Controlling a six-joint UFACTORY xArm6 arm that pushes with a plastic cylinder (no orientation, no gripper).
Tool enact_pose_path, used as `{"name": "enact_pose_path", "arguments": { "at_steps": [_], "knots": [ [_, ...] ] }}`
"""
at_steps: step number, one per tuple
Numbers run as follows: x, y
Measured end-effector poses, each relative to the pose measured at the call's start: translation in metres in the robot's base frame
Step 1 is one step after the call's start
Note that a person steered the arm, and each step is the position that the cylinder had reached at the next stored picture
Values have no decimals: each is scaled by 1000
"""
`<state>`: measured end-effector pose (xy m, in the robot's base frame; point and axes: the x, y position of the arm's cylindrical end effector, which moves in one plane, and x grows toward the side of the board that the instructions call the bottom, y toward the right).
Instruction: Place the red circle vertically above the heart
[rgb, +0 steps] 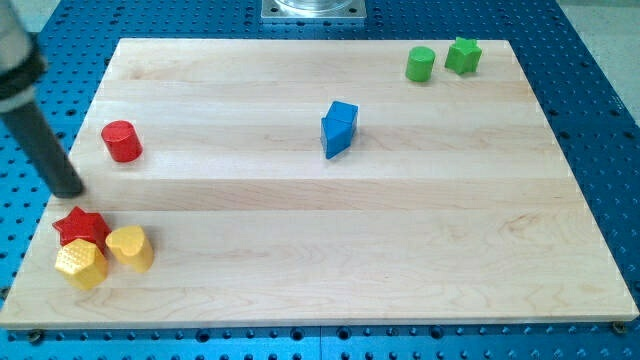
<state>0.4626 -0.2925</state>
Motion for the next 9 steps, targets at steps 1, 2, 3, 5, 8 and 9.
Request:
{"name": "enact_pose_path", "arguments": {
  "at_steps": [1, 2, 3, 5, 8, 9],
  "knots": [
    [-60, 58],
    [-92, 63],
    [-128, 67],
    [-8, 86],
    [-102, 106],
    [-81, 145]
  ]
}}
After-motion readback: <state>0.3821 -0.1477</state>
